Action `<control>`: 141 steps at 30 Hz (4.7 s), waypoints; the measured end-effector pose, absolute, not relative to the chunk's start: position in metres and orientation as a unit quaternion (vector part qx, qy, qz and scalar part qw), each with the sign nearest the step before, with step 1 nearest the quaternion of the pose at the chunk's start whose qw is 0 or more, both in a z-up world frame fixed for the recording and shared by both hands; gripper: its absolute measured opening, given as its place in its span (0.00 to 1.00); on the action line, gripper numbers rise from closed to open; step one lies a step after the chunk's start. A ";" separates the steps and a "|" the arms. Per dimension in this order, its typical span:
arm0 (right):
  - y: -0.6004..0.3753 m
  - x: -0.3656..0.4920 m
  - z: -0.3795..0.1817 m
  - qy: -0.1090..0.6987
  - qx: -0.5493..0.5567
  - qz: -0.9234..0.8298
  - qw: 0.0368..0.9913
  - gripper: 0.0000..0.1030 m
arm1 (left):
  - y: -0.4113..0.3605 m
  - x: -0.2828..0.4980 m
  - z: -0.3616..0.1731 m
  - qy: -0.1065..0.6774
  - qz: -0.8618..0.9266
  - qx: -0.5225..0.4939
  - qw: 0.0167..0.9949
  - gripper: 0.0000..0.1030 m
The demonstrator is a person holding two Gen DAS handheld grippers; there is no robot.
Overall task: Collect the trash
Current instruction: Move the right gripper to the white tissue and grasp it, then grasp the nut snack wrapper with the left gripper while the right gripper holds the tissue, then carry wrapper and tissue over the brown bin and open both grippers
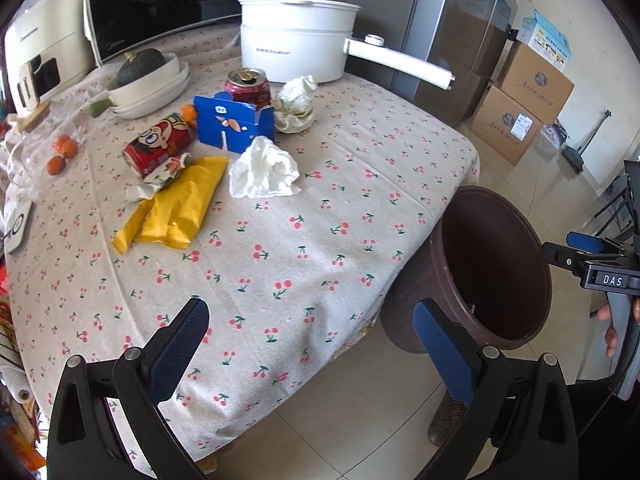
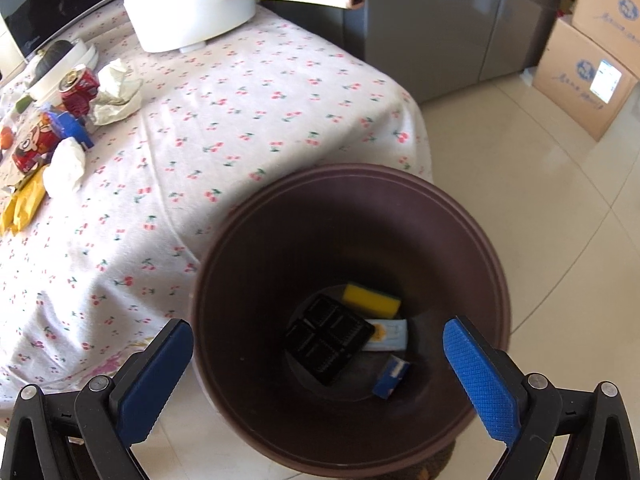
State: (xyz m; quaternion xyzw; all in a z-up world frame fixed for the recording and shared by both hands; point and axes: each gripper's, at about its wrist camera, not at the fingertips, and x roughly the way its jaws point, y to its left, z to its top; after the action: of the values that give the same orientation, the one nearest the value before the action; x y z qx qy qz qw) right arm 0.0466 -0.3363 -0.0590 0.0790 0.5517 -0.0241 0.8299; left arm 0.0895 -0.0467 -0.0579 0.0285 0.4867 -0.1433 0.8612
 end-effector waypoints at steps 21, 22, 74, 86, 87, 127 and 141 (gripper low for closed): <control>-0.203 0.110 -0.047 0.546 0.064 0.058 0.833 1.00 | 0.100 0.090 -0.057 0.501 -0.025 -0.063 0.863 1.00; -0.196 0.114 -0.047 0.546 0.063 0.062 0.833 1.00 | 0.106 0.090 -0.058 0.502 -0.019 -0.066 0.862 1.00; -0.202 0.212 -0.084 0.547 0.092 0.096 0.827 0.18 | 0.077 0.296 -0.118 0.557 -0.069 -0.018 0.827 0.96; -0.202 0.204 -0.081 0.549 0.083 0.102 0.826 0.18 | 0.076 0.267 -0.109 0.512 -0.088 -0.051 0.853 0.42; -0.203 0.202 -0.080 0.548 0.083 0.101 0.826 0.18 | 0.075 0.262 -0.107 0.512 -0.088 -0.049 0.853 0.39; -0.227 0.174 -0.067 0.541 0.102 0.089 0.830 0.22 | 0.096 0.226 -0.093 0.481 -0.008 -0.069 0.874 0.68; -0.258 0.113 -0.025 0.507 0.093 0.087 0.852 0.22 | 0.034 0.136 -0.058 0.456 -0.059 -0.028 0.888 0.68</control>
State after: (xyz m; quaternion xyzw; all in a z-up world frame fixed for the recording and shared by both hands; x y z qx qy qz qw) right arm 0.1129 -0.2577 -0.0255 0.0929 0.5072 0.0873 0.8524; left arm 0.1357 0.0339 -0.0580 -0.0282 0.4557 -0.0592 0.8877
